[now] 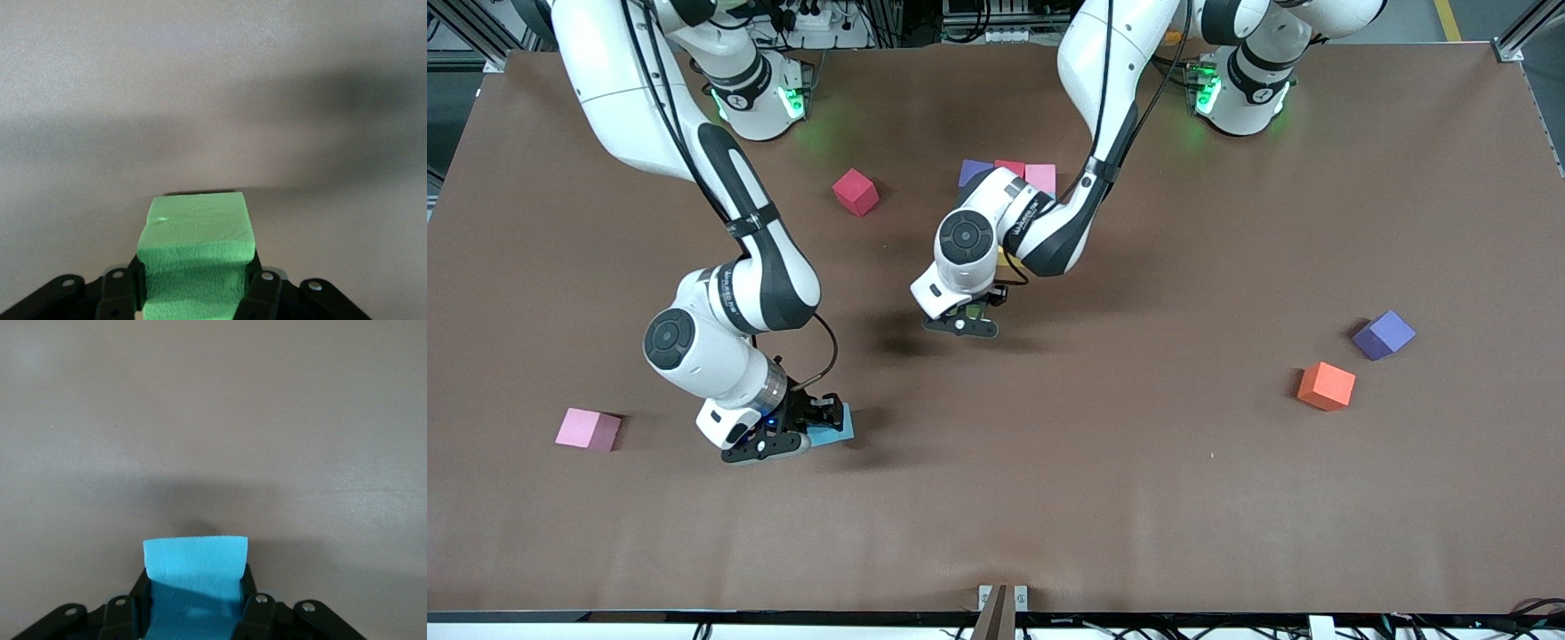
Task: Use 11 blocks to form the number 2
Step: 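Grasp the cyan cube with the right gripper while the left gripper lowers green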
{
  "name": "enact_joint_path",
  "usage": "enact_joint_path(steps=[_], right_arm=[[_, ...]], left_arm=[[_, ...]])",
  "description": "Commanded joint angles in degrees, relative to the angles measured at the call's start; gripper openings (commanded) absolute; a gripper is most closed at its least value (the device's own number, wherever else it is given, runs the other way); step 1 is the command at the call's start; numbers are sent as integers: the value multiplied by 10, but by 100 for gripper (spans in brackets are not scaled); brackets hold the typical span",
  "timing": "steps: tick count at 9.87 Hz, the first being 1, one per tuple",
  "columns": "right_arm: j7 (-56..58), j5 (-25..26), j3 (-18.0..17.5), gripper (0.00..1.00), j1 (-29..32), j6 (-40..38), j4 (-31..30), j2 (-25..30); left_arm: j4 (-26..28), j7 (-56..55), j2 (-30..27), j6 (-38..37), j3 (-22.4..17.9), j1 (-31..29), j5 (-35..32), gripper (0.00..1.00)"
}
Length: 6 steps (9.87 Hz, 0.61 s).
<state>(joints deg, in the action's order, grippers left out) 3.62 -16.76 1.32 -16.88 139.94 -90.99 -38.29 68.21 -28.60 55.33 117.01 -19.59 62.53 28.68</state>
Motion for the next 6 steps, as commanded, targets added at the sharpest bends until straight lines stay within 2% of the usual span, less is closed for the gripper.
enact_joint_path(steps=[1,2,6], right_arm=[[-6,1,-1,27,-2,-10,-3,10],[-5,1,-1,27,-1,-10,-3,10],[-5,2,-1,27,-1,-10,-2,10]], left_arm=[[-16,0,13,-1,-16,13,17,24],[-16,-1,12,0,-16,13,17,99],[-12,-6,5,2,-17,14,-1,100]])
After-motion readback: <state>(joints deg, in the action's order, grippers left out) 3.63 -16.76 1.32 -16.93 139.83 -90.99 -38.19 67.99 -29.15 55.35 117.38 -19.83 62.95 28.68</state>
